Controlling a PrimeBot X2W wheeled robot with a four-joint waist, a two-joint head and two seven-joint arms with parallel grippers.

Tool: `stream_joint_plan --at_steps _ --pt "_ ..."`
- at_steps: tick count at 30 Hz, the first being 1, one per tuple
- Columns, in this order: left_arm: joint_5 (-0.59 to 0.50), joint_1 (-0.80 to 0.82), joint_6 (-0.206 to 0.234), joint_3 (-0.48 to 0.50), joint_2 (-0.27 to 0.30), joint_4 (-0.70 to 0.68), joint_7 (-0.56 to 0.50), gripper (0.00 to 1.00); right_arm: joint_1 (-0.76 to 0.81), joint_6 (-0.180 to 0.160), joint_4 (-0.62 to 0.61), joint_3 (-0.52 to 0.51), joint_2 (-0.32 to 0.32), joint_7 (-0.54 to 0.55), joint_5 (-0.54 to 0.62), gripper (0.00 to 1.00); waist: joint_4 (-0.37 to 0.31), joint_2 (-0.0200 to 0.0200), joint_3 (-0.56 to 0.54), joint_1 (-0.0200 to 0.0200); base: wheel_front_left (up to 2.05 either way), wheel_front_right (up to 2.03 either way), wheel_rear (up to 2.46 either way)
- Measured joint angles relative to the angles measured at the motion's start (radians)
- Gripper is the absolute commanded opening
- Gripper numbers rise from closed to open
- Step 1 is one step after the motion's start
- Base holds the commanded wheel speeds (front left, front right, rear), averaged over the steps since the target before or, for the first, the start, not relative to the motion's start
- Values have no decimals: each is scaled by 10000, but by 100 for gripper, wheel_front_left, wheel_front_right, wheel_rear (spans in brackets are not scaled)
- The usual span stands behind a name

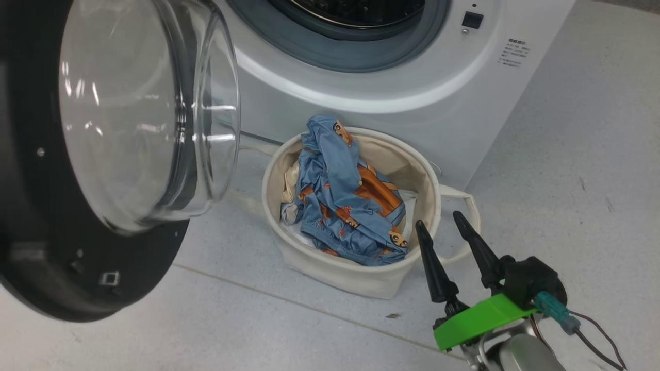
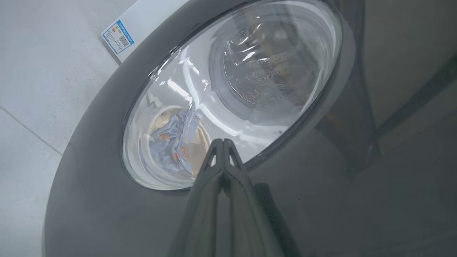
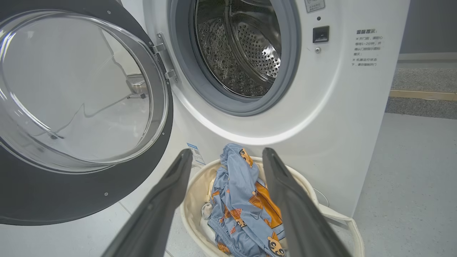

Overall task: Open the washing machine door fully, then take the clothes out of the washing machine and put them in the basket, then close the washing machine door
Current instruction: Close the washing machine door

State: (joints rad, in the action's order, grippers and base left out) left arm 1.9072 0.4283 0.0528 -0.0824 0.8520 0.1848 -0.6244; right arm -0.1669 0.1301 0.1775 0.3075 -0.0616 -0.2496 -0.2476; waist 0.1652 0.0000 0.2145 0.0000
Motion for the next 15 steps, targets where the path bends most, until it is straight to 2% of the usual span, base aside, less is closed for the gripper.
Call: stream_joint_plan --at_steps 6,15 --pt "-2 17 -19 -401 -397 -391 -249 0 -2 0 -58 27 2 0 -169 100 -204 0 -41 0 0 0 0" --pt "-230 25 -186 -1120 -989 -1804 -343 0 -3 0 -82 23 2 0 -376 100 -544 0 -88 0 0 0 0"
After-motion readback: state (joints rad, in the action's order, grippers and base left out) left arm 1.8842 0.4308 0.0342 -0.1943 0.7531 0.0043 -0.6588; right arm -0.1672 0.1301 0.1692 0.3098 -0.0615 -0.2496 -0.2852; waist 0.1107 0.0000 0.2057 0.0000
